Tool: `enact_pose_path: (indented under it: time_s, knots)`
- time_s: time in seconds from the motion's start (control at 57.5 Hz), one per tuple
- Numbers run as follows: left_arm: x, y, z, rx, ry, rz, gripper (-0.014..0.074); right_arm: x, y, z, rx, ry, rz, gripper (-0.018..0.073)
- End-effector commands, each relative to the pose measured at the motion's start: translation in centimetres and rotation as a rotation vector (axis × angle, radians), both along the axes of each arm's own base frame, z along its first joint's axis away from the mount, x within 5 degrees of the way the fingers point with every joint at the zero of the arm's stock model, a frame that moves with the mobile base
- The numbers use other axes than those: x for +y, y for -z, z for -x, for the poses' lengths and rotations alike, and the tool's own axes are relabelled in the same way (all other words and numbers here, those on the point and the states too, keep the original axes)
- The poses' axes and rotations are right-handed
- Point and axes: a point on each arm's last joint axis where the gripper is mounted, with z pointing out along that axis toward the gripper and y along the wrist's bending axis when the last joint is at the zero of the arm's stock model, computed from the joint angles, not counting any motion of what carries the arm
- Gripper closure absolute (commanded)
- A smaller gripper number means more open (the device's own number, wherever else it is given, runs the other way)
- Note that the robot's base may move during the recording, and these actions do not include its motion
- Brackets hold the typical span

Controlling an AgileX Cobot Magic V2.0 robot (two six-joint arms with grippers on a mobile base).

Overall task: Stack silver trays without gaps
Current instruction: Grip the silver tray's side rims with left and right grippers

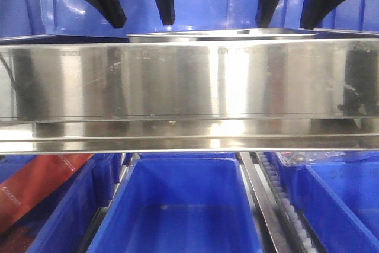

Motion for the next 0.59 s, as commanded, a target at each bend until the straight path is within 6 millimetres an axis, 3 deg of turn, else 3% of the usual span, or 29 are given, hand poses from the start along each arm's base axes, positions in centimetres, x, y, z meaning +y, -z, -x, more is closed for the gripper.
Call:
enact_pose_path:
  time_s: [0.0, 0.278, 0.574]
  knots:
    - [-0.3, 0.4, 0.0, 0.01, -0.002, -0.001, 0.0204, -0.1, 0.0, -0.4, -0.018, -0.003, 0.028, 0.0251]
    - [-0.1, 0.8, -0.5, 0.019, -0.013, -0.008, 0.0204, 0.0, 1.1, -0.9, 0.008, 0.003, 0.035, 0.0251]
    - [0.7, 0.8, -1.1, 0.007, -0.035, -0.002, 0.0204, -1.2, 1.3, -1.3, 0.018, 0.039, 0.037, 0.0252]
